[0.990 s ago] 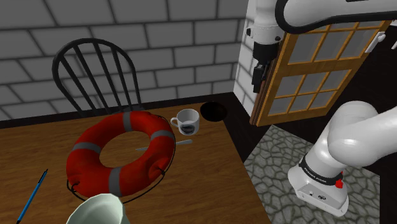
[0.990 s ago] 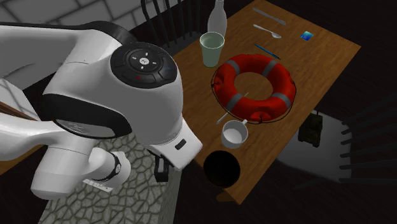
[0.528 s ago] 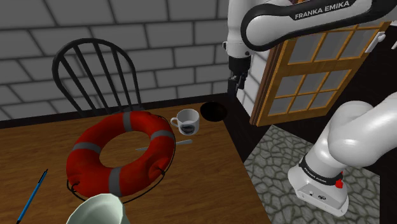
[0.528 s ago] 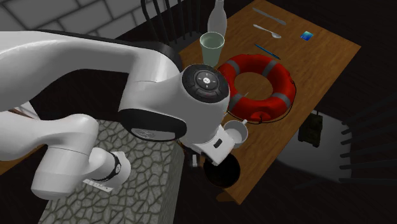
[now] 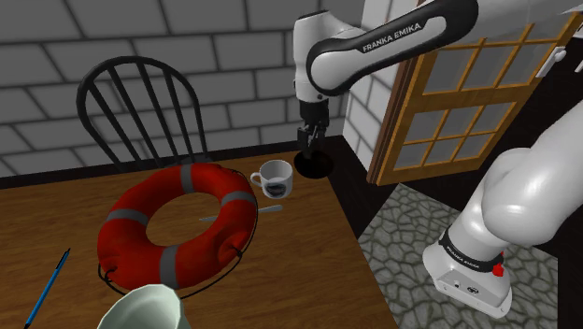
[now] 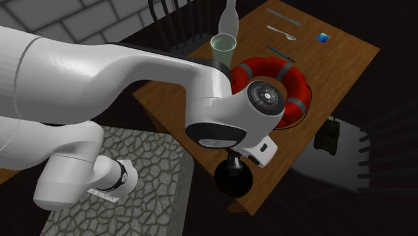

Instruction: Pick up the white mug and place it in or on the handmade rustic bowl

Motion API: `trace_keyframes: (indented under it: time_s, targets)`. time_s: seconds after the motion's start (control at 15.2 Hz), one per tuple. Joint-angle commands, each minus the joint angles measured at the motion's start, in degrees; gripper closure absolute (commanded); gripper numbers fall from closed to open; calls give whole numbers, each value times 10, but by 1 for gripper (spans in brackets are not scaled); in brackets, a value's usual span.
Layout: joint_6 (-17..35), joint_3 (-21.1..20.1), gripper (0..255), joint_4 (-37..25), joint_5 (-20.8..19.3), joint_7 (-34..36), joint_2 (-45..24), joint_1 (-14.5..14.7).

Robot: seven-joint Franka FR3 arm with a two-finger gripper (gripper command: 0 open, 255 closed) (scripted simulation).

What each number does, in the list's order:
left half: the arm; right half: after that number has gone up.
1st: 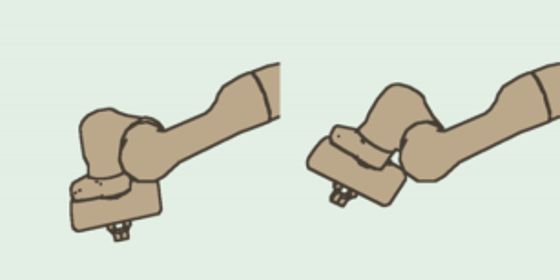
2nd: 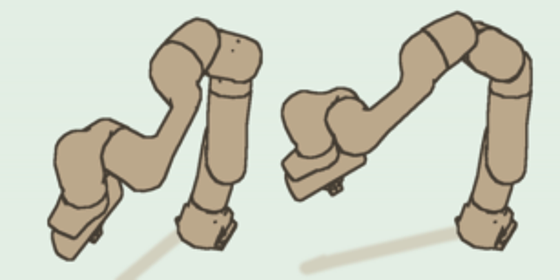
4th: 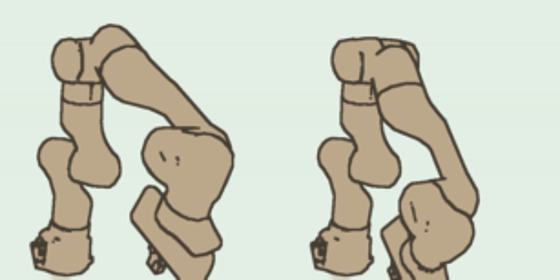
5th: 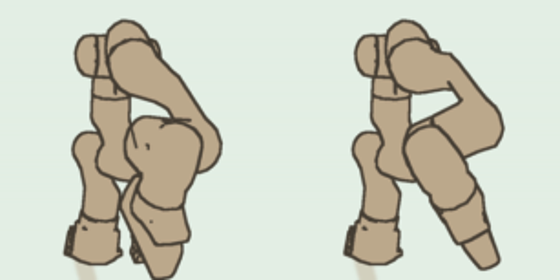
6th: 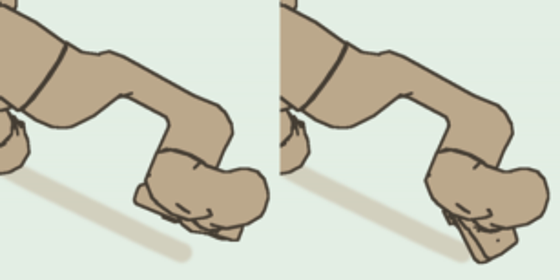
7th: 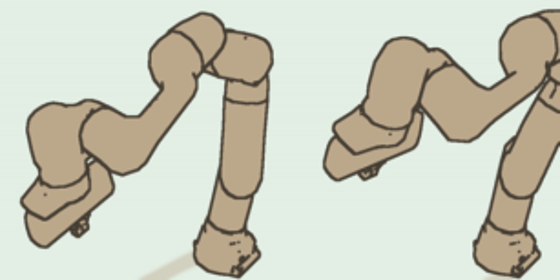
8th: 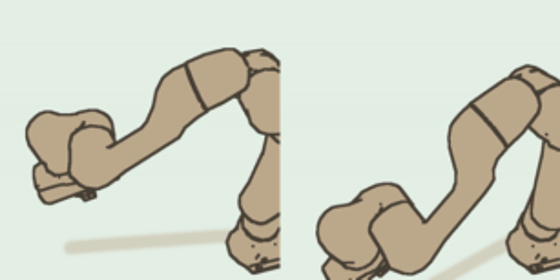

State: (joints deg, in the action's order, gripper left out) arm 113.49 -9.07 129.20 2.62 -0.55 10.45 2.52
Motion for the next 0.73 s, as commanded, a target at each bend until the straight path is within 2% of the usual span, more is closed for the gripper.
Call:
trace_keyframes:
  time_s: [0.0, 0.4, 0.66]
  targets:
    - [18, -5, 0, -30, 0, 7, -47, 2]
    - [53, -15, 0, -129, -7, 29, -180, 12]
    - [76, -15, 0, -119, -8, 30, -193, 13]
